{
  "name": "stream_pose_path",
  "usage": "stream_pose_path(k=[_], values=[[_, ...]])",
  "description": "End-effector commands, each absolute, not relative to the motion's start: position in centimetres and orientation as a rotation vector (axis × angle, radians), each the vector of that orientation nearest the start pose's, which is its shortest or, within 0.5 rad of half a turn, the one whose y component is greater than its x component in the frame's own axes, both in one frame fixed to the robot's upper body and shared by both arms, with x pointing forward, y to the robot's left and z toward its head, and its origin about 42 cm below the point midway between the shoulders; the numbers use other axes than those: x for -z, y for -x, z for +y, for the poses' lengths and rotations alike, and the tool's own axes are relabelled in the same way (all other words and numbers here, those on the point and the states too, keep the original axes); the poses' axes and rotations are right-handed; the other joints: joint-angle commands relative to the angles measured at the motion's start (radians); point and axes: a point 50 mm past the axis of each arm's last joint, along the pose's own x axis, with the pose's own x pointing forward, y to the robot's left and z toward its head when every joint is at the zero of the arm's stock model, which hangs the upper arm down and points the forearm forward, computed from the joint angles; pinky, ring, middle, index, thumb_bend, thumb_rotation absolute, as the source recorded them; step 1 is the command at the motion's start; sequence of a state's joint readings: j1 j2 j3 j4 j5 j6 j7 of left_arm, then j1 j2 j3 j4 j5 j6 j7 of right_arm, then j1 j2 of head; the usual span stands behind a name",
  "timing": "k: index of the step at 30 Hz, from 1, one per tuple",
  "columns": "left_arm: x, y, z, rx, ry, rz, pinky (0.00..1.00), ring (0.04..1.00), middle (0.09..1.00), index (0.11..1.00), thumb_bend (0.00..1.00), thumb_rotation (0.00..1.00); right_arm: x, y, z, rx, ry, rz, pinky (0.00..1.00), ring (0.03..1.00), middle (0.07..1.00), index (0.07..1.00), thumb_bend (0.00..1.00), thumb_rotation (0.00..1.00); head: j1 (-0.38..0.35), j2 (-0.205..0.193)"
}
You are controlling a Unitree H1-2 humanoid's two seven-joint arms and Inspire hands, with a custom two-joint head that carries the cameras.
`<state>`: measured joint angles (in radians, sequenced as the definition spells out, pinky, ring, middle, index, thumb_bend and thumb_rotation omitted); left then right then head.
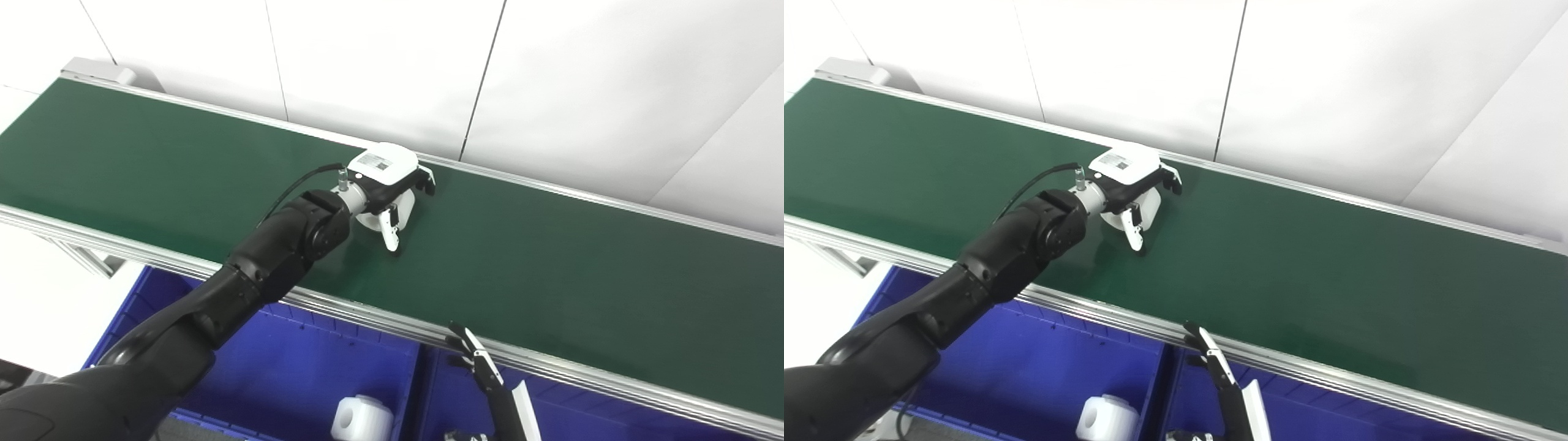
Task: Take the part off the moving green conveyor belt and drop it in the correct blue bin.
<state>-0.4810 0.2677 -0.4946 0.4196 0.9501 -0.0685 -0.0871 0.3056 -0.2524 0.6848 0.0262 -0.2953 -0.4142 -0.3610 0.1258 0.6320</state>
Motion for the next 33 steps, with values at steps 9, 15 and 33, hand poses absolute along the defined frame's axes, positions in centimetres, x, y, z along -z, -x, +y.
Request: stream_pose_path(k=[9,15,33], values=[[-14.6,-42.7,16.4,0.544,-1.559,-0.351,0.59,0.677,0.674,0.612,0.85,0.0,-4.9,-10.9,-13.3,-0.398,0.228,-0.22,0.75,0.862,0.897,0.884,0.87,0.93,-0.018,-0.006],[-16.3,-43.8,15.8,0.605,-1.638,-0.332,0.58,0.668,0.673,0.602,0.87,0.01,-5.1,-10.6,-13.3,-0.409,0.227,-0.223,0.76,0.866,0.9,0.89,0.87,0.93,-0.036,0.002],[-18.2,-44.1,15.4,0.614,-1.616,-0.308,0.32,0.392,0.521,0.516,0.5,0.0,-5.3,-10.5,-12.9,-0.417,0.196,-0.215,0.73,0.845,0.896,0.882,0.9,0.93,-0.038,0.003]])
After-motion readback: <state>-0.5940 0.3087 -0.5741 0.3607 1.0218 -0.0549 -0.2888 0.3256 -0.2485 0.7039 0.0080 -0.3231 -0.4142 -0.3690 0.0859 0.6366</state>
